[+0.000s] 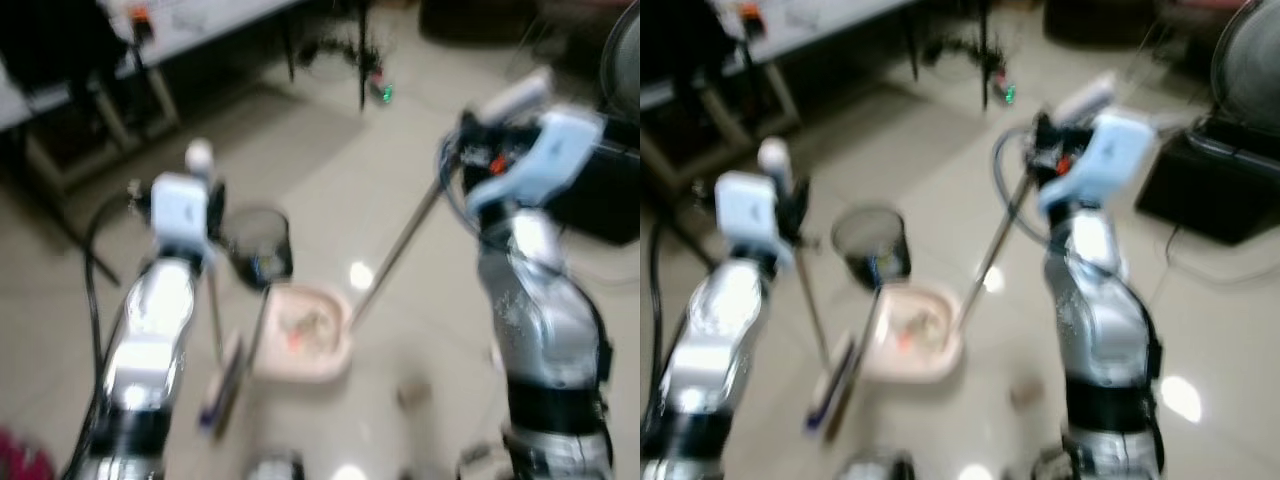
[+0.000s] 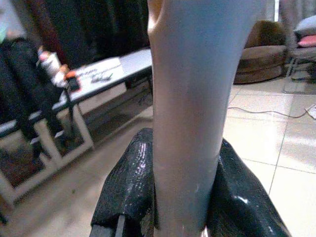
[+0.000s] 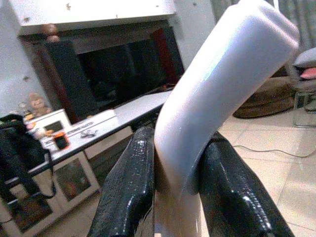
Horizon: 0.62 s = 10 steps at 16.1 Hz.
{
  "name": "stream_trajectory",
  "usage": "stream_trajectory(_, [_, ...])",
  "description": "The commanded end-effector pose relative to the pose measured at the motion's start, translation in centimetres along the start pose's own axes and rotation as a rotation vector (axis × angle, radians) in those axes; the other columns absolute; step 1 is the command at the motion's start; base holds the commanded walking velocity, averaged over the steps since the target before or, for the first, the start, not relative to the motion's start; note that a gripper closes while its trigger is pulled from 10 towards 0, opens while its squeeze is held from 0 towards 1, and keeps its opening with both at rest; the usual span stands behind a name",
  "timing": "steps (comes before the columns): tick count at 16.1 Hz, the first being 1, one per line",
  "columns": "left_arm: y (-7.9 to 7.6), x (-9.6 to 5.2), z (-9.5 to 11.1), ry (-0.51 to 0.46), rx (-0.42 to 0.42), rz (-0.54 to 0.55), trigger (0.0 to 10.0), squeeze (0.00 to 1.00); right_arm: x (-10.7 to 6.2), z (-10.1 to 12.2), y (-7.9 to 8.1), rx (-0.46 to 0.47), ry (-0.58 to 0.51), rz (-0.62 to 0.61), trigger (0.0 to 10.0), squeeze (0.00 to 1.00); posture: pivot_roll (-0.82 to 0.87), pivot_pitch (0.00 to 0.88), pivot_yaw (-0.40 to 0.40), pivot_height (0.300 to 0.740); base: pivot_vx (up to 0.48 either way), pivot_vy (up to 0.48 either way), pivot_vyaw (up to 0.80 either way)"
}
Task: Sweep floor
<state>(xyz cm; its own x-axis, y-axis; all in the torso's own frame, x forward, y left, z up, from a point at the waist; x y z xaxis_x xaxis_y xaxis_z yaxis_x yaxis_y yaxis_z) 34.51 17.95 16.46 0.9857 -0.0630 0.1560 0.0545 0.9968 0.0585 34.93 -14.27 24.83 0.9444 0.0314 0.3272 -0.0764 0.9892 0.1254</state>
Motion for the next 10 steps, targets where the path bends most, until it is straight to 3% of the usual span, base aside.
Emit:
stream_trajectory(1, [0.31,0.3,1.08,-0.038,0.018,0.012,10.0,0.0,0.33,1.35,0.72,0.033,-0.046,0.03,10.0,0.0,0.0,0.067,0.073,0.74,0.398,0.0,0.0])
stream_trajectory(3, [0.33,0.27,1.0,-0.035,0.016,0.016,10.0,0.0,0.45,1.32,1.08,0.007,-0.038,0.055,10.0,0.0,0.0,0.069,0.07,0.74,0.411,0.0,0.0])
stream_trajectory(7, [0.38,0.23,0.83,-0.031,0.011,0.024,10.0,0.0,0.64,1.41,1.17,0.004,-0.037,0.07,10.0,0.0,0.0,0.061,0.06,0.74,0.414,0.0,0.66])
stream_trajectory(10, [0.4,0.19,0.8,-0.033,0.015,0.028,10.0,0.0,0.75,1.59,0.93,0.03,-0.05,0.061,10.0,0.0,0.0,0.053,0.054,0.74,0.415,0.0,0.0])
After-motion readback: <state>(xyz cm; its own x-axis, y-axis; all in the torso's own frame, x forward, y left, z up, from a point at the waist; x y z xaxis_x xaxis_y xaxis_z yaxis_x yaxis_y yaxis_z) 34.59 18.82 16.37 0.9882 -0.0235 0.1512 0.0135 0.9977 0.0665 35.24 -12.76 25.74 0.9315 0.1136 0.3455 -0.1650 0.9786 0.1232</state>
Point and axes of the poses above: a point about 5 cm out from each wrist's last joint towards the gripper, its own x axis pointing out of the wrist towards the gripper, its own z axis along the axis of the wrist's last joint, y = z × x, the point moved 4 cm from there along x, pointing out of the wrist towards the gripper, and after that the axes turned 7 degrees about -x, right-handed, at the moved point
